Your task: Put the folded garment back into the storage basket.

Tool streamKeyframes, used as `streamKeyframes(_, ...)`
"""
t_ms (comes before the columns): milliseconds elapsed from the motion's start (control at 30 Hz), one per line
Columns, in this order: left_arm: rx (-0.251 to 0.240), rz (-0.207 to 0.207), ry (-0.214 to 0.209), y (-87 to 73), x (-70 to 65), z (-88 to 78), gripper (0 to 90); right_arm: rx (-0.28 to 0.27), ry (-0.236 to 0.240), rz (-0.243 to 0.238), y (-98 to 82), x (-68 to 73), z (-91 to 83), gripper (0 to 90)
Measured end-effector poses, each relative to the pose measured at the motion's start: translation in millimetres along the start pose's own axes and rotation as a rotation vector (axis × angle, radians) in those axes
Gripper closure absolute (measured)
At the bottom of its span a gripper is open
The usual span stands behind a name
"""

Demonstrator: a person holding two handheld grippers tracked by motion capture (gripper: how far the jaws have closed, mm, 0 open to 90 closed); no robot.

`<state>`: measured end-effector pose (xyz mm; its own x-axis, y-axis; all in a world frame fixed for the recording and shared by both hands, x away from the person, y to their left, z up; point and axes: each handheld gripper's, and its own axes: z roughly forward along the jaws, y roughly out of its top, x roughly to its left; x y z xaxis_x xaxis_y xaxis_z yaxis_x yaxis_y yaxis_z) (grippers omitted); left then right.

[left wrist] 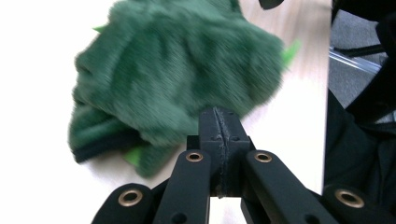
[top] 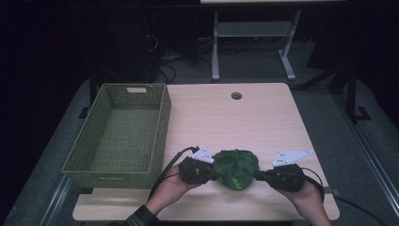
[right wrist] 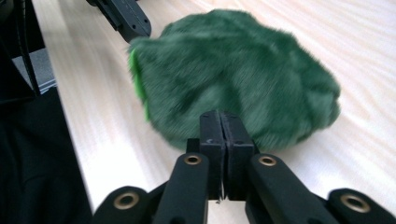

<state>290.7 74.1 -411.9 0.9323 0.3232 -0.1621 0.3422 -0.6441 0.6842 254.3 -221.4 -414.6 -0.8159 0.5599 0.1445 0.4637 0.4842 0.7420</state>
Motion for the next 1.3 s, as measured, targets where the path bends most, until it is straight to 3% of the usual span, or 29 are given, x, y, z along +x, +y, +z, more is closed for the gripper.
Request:
streamKeyframes(167,0.033,-0.023,0.025,5.5,13.2,12.5,89.7,0.027,-0.016,0.008,8.4,-14.1,13.8,89.9)
streamKeyframes(333,0.091,-0.048,0.037,-0.8,25.0,30.5,89.6,0.077,-0.019,0.032,2.3,-25.4,30.2,89.9)
streamKeyframes(467,0.106,-0.051,0.036,-0.8,26.6,39.1,89.6,0.112,-0.006,0.047,-3.5,-30.3,44.3,89.9)
streamKeyframes(767,0.135,-0.035,0.047,-0.9,27.6,48.4,89.7,0.139,0.012,0.064,-5.2,-29.5,55.4,89.9)
streamKeyframes(1000,0.106,-0.046,0.031,-1.7,25.3,36.8,87.5,0.136,-0.008,0.057,-7.4,-29.4,47.1,89.8)
streamKeyframes(1200,0.078,-0.051,-0.011,-4.6,15.4,18.0,86.2,0.057,-0.041,0.066,-4.8,-38.8,21.3,89.8)
streamKeyframes(1300,0.073,-0.044,-0.052,-7.3,8.0,12.8,86.3,0.038,-0.063,0.073,-0.1,-44.9,13.5,89.9)
